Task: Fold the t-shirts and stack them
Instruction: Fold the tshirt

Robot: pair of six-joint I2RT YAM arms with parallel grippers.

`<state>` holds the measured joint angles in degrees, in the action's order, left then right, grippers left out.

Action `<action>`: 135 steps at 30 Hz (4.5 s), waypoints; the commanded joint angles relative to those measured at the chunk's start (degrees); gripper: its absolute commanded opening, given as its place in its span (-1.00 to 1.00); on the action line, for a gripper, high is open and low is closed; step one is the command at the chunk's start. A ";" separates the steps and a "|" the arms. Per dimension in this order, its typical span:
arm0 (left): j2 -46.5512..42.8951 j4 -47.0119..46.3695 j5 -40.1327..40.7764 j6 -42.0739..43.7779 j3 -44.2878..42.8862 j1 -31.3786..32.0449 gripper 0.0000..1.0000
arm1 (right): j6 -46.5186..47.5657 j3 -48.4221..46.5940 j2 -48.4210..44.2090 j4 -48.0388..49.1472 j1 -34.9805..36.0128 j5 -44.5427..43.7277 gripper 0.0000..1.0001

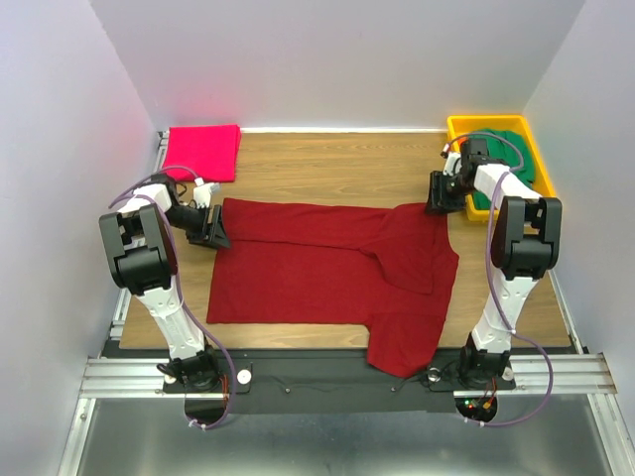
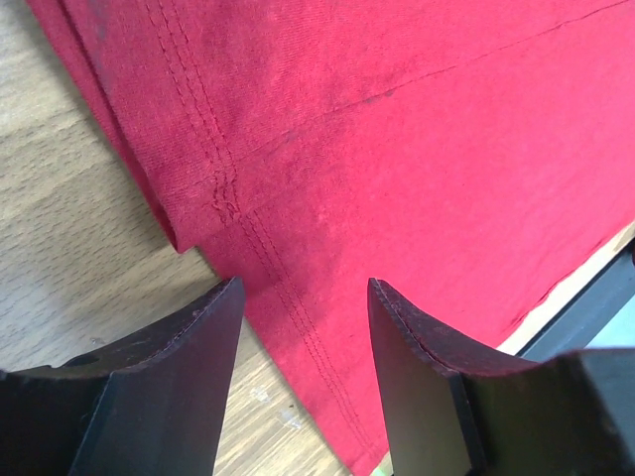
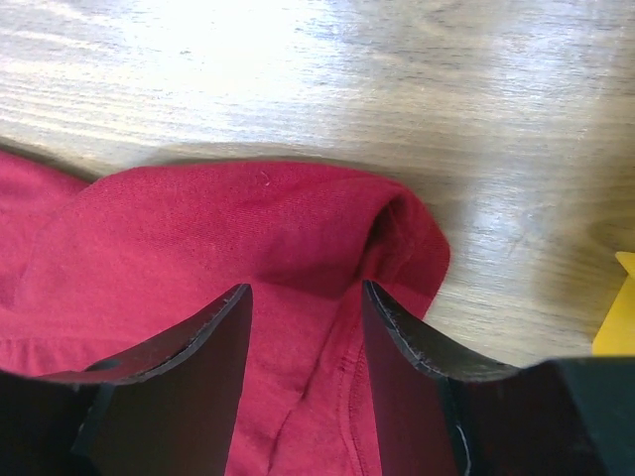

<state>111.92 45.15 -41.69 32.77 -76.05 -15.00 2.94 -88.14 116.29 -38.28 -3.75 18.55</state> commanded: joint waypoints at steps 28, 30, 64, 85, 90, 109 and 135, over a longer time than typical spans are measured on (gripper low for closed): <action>1.55 -6.82 5.13 -5.79 3.19 0.15 0.30 | 0.66 -7.22 0.34 2.60 -3.90 1.67 -0.99; 1.29 -6.74 4.87 -5.97 2.84 0.06 0.30 | 0.75 -6.87 0.34 2.60 -3.90 1.06 -0.99; 3.22 -12.89 8.56 -13.96 4.25 3.76 0.18 | 0.05 -11.00 2.71 2.69 -4.07 -7.99 -0.99; -4.35 -15.35 0.46 -10.36 -11.83 3.14 0.19 | 3.30 -11.53 7.72 2.51 -2.14 -3.08 -0.99; 3.30 -17.19 4.33 -11.24 -20.71 4.54 0.24 | 3.65 -11.88 8.16 2.42 -1.88 -2.72 -0.99; 17.28 -16.67 5.30 -9.75 -29.15 9.91 -0.05 | 5.50 -11.00 8.34 2.34 -1.88 -1.76 -0.99; 15.72 -13.86 7.07 -9.66 -35.48 3.67 -0.13 | 5.06 -24.02 14.59 2.16 1.64 -2.11 -0.08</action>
<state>133.08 29.87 -33.32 21.15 -109.06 -10.63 7.88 -111.74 133.71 -37.19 -1.78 17.12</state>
